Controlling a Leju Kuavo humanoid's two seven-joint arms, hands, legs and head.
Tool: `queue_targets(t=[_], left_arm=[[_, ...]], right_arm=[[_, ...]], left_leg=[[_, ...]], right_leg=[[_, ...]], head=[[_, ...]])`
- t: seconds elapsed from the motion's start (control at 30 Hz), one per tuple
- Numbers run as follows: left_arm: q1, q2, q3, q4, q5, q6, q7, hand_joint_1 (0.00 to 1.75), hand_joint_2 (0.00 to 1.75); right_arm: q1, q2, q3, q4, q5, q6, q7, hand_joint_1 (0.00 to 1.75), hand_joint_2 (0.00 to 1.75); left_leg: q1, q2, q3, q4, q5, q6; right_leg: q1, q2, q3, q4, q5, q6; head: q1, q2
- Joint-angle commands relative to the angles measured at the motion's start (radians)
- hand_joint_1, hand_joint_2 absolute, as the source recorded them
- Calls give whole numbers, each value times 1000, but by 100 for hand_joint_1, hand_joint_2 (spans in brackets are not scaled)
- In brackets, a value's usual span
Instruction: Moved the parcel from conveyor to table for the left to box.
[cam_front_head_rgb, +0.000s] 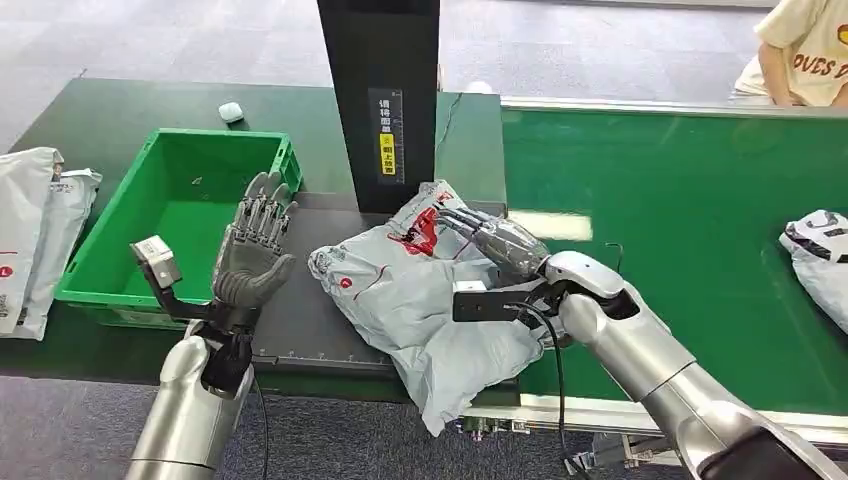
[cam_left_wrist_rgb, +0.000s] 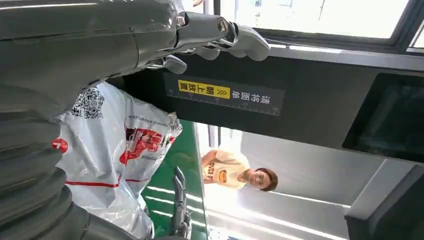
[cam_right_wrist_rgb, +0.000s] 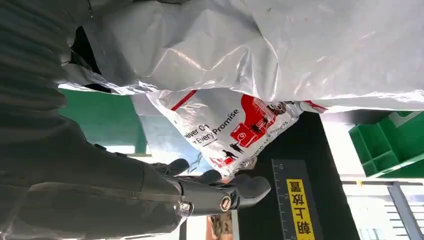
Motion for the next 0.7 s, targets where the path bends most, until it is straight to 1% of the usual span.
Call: queue_targets(t=[0.03, 0.07, 0.13, 0.17, 0.23, 0.37, 0.43, 0.47, 0.53, 0.57, 0.63, 0.7], left_arm=[[-21, 14, -19, 17, -1, 0, 1, 0, 175], [-21, 14, -19, 17, -1, 0, 1, 0, 175], [-21, 14, -19, 17, -1, 0, 1, 0, 175], [-21, 14, -19, 17, -1, 0, 1, 0, 175], [-21, 14, -19, 17, -1, 0, 1, 0, 175], [-21, 14, -19, 17, -1, 0, 1, 0, 175], [-21, 14, -19, 17, -1, 0, 1, 0, 175], [-21, 14, -19, 17, -1, 0, 1, 0, 175], [-21, 14, -19, 17, -1, 0, 1, 0, 175], [-21, 14, -19, 17, -1, 0, 1, 0, 175], [-21, 14, -19, 17, -1, 0, 1, 0, 175], [-21, 14, -19, 17, -1, 0, 1, 0, 175]], right_arm=[[-22, -11, 22, 3, 2, 1, -1, 0, 175], [-22, -11, 22, 3, 2, 1, -1, 0, 175], [-22, -11, 22, 3, 2, 1, -1, 0, 175], [-22, -11, 22, 3, 2, 1, -1, 0, 175], [-22, -11, 22, 3, 2, 1, -1, 0, 175], [-22, -11, 22, 3, 2, 1, -1, 0, 175], [-22, -11, 22, 3, 2, 1, -1, 0, 175], [-22, -11, 22, 3, 2, 1, -1, 0, 175], [-22, -11, 22, 3, 2, 1, -1, 0, 175], [-22, -11, 22, 3, 2, 1, -1, 0, 175], [-22, -11, 22, 3, 2, 1, -1, 0, 175], [-22, -11, 22, 3, 2, 1, -1, 0, 175]], left_leg=[[0, 0, 1, -1, 0, 0], [0, 0, 4, -1, -1, 0], [0, 0, 1, -1, 0, 0], [0, 0, 3, -1, -1, 0], [0, 0, 1, -1, 0, 0], [0, 0, 3, -1, -1, 0], [0, 0, 1, -1, 0, 0], [0, 0, 3, -1, -1, 0], [0, 0, 2, -1, 0, 0], [0, 0, 4, -1, -1, 0], [0, 0, 1, 0, 0, 0], [0, 0, 3, -1, -1, 0]], right_leg=[[0, 0, 1, 0, 0, -1], [0, 0, 4, -1, -1, -1], [0, 0, 1, 0, 0, -1], [0, 0, 3, -1, -1, -1], [0, 0, 1, 0, 0, -1], [0, 0, 3, -1, -1, -1], [0, 0, 1, 0, 0, -1], [0, 0, 3, -1, -1, -1], [0, 0, 2, -1, 0, -1], [0, 0, 3, -1, -1, -1], [0, 0, 1, 0, 0, -1], [0, 0, 3, -1, -1, -1]], head=[[0, 0], [0, 0], [0, 0], [0, 0], [0, 0], [0, 0], [0, 0], [0, 0], [0, 0], [0, 0], [0, 0], [0, 0]])
